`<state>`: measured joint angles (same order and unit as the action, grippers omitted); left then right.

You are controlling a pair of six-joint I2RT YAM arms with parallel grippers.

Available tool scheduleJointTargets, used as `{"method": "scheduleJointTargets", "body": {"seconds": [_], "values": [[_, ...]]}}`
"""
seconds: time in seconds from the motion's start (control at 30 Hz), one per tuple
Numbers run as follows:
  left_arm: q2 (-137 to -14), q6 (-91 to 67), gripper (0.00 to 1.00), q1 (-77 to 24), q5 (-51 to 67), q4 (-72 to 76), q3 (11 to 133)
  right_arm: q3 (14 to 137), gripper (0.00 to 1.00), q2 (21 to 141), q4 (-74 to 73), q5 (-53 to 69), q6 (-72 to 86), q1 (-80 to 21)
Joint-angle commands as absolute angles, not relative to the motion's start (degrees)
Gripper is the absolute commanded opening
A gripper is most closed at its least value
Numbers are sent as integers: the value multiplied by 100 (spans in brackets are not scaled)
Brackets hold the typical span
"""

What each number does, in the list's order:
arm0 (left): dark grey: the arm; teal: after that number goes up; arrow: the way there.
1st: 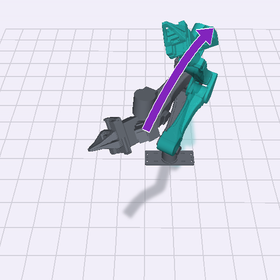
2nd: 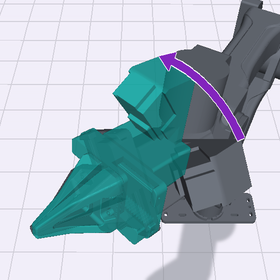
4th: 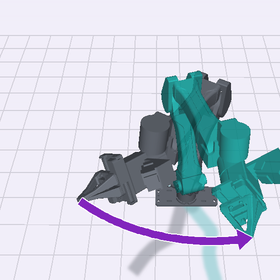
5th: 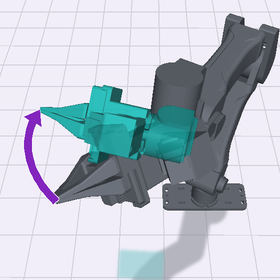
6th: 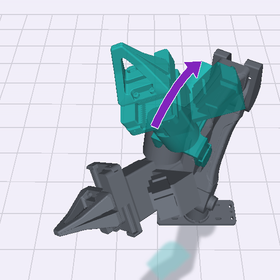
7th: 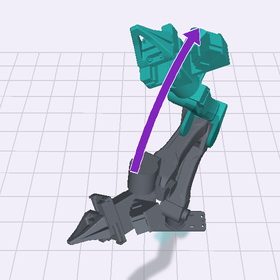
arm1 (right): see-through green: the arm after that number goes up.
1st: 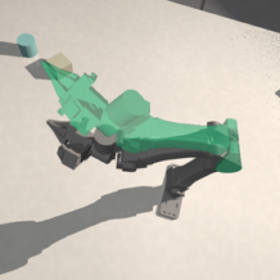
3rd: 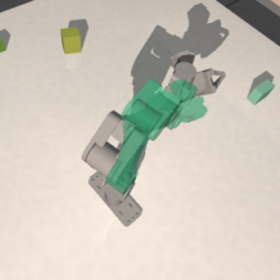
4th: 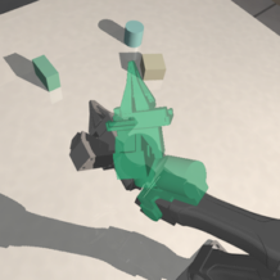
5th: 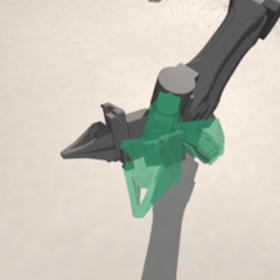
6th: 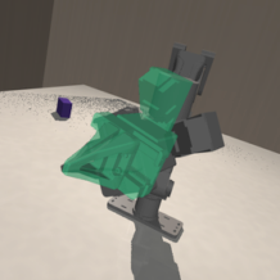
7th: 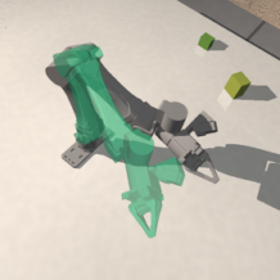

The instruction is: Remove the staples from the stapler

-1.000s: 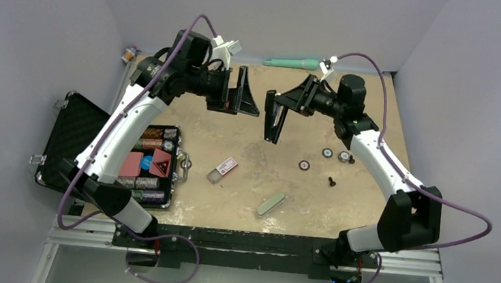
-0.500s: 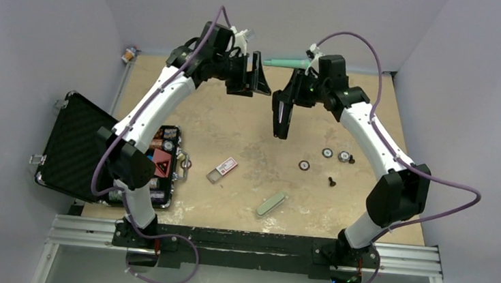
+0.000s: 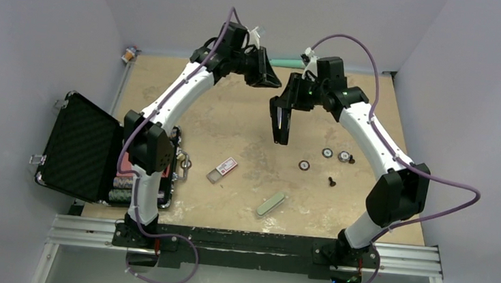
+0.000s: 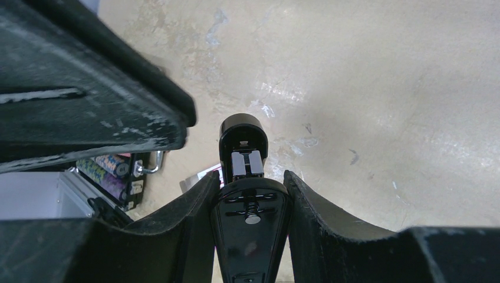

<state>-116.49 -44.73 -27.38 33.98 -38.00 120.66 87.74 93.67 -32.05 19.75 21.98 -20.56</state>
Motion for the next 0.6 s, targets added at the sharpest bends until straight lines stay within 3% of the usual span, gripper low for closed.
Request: {"method": "scheduleJointTargets", "body": {"seconds": [0.0, 0.23, 0.57], "values": [[-11757, -5013, 17, -2707, 3755, -3159, 12267, 8853, 0, 9270, -2627, 2399, 2214, -2055], [-11689, -5015, 9, -2714, 3603, -3335, 11899, 8998, 0, 9353, -2421, 2230, 2399, -2049], [-11622, -4671, 5, -2728, 3127, -3684, 11330, 9029, 0, 9361, -2403, 2204, 2402, -2042]]}}
